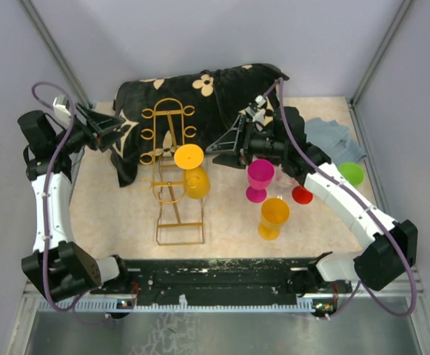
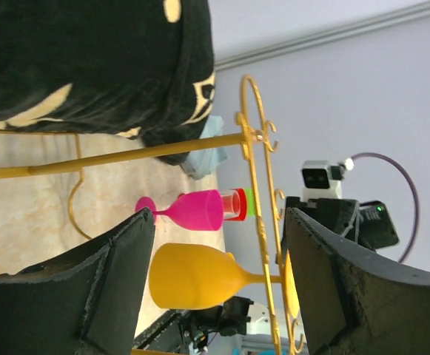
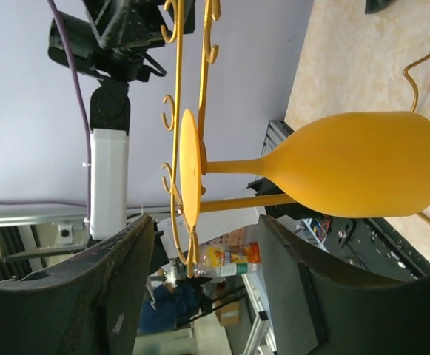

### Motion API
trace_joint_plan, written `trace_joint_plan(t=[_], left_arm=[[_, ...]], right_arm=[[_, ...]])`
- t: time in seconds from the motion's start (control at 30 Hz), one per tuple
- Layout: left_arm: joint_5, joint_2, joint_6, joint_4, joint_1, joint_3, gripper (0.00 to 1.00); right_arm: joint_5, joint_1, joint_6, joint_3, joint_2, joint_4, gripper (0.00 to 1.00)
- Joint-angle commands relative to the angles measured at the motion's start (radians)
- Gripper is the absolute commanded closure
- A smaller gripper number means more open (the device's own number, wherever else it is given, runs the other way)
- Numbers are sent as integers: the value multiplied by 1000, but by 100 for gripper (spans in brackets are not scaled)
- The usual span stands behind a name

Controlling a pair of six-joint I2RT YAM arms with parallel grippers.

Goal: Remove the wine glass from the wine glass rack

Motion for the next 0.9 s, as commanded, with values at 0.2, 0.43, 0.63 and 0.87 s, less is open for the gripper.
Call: trace_joint_plan(t=[0.2, 0.43, 0.63, 0.87], left_arm=[[96, -44, -53, 124, 8, 13, 23], [103, -44, -44, 118, 7, 12, 23], [108, -38, -41, 122, 8, 10, 23], [125, -33, -45, 139, 8, 1, 25]], right_arm=[[0, 63, 11, 28, 27, 122, 49], [-10, 70, -5, 26, 43, 113, 54], [-7, 71, -3, 29, 49, 125, 60], [-14, 74, 0, 28, 57, 136, 67]])
